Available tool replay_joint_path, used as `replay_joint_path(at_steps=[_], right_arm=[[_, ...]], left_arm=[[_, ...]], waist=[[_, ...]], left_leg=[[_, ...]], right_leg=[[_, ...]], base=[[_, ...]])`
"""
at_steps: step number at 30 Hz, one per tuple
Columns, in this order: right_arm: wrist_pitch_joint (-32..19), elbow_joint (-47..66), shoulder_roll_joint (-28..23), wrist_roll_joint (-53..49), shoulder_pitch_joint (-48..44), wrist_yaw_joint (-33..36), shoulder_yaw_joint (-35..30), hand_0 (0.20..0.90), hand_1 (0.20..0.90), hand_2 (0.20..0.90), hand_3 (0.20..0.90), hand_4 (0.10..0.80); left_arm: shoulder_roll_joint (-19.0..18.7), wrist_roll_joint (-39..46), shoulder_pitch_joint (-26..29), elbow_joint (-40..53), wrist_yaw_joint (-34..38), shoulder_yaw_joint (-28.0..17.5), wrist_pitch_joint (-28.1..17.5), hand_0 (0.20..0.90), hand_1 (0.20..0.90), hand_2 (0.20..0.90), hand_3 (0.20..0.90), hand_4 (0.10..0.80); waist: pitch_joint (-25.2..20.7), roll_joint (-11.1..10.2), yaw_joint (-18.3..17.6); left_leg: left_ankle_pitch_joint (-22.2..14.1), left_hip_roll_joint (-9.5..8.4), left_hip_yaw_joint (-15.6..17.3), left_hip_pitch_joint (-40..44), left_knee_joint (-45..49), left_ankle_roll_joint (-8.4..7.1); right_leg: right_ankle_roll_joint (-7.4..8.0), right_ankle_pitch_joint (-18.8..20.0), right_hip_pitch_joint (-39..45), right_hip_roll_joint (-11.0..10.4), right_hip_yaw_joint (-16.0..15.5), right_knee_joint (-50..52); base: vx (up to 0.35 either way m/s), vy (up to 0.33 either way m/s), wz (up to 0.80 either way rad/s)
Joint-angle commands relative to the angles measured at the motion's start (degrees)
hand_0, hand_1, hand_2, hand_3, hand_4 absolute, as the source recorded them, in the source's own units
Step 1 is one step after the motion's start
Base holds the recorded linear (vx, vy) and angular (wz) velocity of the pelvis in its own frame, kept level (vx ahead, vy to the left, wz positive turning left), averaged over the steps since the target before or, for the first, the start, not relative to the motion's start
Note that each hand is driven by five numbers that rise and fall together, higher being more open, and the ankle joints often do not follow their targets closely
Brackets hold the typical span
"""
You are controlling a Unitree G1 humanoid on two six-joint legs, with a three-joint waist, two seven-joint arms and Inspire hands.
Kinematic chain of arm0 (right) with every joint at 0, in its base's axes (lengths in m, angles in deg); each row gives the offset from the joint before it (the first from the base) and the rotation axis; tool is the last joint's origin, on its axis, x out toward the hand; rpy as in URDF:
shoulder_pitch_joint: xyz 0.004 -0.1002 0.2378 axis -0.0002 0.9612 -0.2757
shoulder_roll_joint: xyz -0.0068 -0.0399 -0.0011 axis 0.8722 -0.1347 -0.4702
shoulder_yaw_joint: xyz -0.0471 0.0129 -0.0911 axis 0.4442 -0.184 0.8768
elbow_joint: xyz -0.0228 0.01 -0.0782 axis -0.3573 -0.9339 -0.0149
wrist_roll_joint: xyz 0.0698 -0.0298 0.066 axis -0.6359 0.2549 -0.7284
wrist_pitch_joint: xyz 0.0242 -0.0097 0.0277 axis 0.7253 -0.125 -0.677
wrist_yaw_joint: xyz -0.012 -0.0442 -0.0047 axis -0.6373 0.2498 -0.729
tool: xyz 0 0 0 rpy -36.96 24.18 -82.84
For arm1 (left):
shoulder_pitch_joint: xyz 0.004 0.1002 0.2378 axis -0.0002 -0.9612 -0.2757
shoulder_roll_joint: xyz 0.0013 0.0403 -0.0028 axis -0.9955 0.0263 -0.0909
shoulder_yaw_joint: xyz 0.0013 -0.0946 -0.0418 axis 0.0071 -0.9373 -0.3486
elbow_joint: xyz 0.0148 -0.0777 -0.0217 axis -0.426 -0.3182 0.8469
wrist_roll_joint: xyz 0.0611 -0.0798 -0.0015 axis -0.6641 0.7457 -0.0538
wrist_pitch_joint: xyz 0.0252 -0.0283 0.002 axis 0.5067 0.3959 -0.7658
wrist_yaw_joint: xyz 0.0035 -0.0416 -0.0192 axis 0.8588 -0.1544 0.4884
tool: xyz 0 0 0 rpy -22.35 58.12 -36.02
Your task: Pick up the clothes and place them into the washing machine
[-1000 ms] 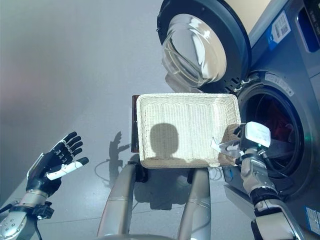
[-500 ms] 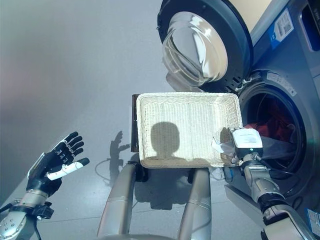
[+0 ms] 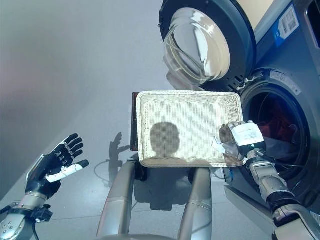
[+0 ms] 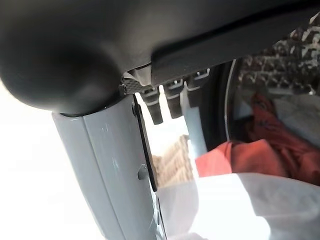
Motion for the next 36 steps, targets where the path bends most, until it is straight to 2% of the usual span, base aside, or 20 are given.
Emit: replay_joint_path(at_steps=[1,8,19,23,29,36], right_arm=[[1.04,1.26,-6.5,1.05,1.65,1.48,-1.8,0.9,0.9,0.9,0.9,0.8],[1.66,-1.96,-5.41,1.29,2.27,2.07,-1.22,0.9,0.9,0.9,0.9,0.8],[1.46,-3.1,-3.07,0.1,-2.23,3.5,2.32,0.9,0.9,0.9,0.9,0.8],[1.88,-7.62,1.1,0.59,-5.66,1.86,7.84,0.9,0.9,0.9,0.9,0.8],[4.13,-14.32,6.98,1.76,-6.7,2.51,9.61,0.9,0.9,0.9,0.9,0.8],[6.32,-18.42,8.27,2.61,-10.28,2.33,11.38,0.9,0.9,0.9,0.9,0.8]], left_arm=[[-1.45,0.14,-2.2,4.39,0.69,-5.21,-4.95,0.9,0.9,0.9,0.9,0.8],[-1.49,0.24,-2.13,4.8,0.66,-5.11,-5.18,0.9,0.9,0.9,0.9,0.8],[-0.74,0.28,-1.34,4.06,1.47,-4.16,-6.02,0.9,0.9,0.9,0.9,0.8],[-0.99,1.43,-0.29,4.31,0.72,-2.6,-5.23,0.9,0.9,0.9,0.9,0.8],[-1.04,0.64,-0.05,4.86,0.53,-2.6,-5.65,0.9,0.9,0.9,0.9,0.8],[-0.98,0.6,0.36,5.05,0.67,-3.15,-5.83,0.9,0.9,0.9,0.9,0.8]], waist=[[-2.32,0.13,-0.22],[-2.48,0.08,-0.26],[-2.82,0.04,-0.04],[-2.75,0.31,0.26],[-2.26,0.58,0.49],[-1.79,0.87,1.03]], left_leg=[[5.63,3.21,-3.18,-0.16,-8.76,-4.45],[4.86,3.28,-3.41,-1.01,-6.95,-4.53],[3.92,3.29,-3.4,-1.89,-4.99,-4.45],[3.84,3.27,-3.14,-2.16,-4.73,-4.41],[3.96,3.09,-3.0,-2.27,-4.91,-4.29],[4.09,3.02,-2.71,-2.62,-4.56,-4.27]], right_leg=[[-1.31,0.58,-1.36,-0.13,1.65,-1.4],[-1.65,-0.5,-2.13,0.23,1.75,0.24],[-1.98,-1.33,-2.85,0.48,1.88,1.96],[-2.08,-1.47,-3.0,0.4,1.85,2.21],[-2.1,-1.2,-3.26,0.4,2.05,1.96],[-2.26,-1.1,-3.91,0.41,2.32,2.49]], base=[[0.0,0.0,0.0],[0.0,0.0,0.0],[0.0,0.0,0.0],[-0.004,0.006,-0.03],[-0.005,0.001,0.0],[0.0,0.0,0.0]])
